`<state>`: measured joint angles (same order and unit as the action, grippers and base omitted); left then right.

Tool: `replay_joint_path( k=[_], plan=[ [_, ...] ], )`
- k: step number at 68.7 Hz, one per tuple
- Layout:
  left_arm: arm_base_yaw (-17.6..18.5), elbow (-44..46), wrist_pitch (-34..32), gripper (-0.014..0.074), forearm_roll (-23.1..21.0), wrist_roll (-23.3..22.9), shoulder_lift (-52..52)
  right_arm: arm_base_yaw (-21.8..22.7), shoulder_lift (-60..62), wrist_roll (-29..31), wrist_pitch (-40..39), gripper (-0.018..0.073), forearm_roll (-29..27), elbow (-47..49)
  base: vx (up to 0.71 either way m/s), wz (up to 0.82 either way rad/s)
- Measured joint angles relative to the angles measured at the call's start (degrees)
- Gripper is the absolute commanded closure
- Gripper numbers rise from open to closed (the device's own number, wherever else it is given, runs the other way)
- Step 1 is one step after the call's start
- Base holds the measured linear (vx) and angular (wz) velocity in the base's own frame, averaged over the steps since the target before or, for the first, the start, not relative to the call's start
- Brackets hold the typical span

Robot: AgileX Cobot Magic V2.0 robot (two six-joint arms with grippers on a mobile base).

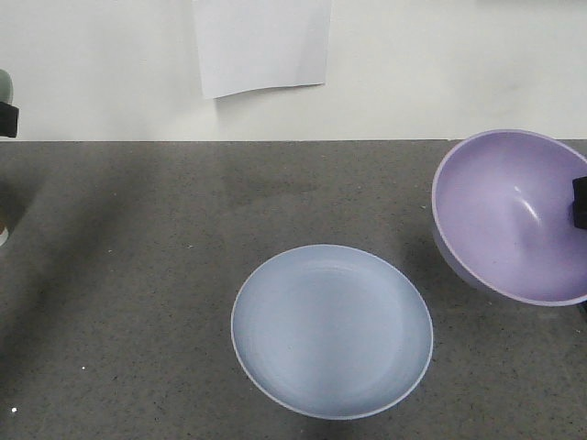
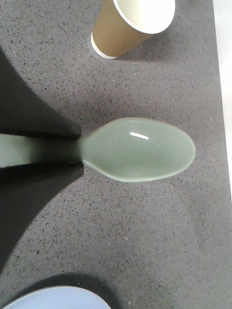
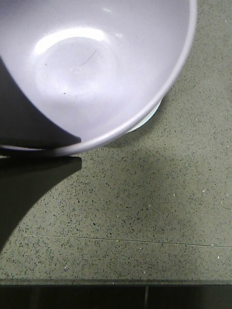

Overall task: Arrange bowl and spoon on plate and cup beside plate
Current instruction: 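Drive closer and stop in front of the light blue plate, then lower the lavender bowl onto the plate center with the right gripper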

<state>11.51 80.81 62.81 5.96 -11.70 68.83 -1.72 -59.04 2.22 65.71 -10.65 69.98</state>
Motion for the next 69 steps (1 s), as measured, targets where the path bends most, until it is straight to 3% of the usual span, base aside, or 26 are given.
replay_joint_path(
  k=[69],
  plan=[
    [0.0, 0.0, 0.0, 0.0603, 0.0, 0.0, 0.0, 0.0, -0.3, 1.0, 0.0, 0.0565, -0.1, 0.0, 0.00, 0.00]
  ],
)
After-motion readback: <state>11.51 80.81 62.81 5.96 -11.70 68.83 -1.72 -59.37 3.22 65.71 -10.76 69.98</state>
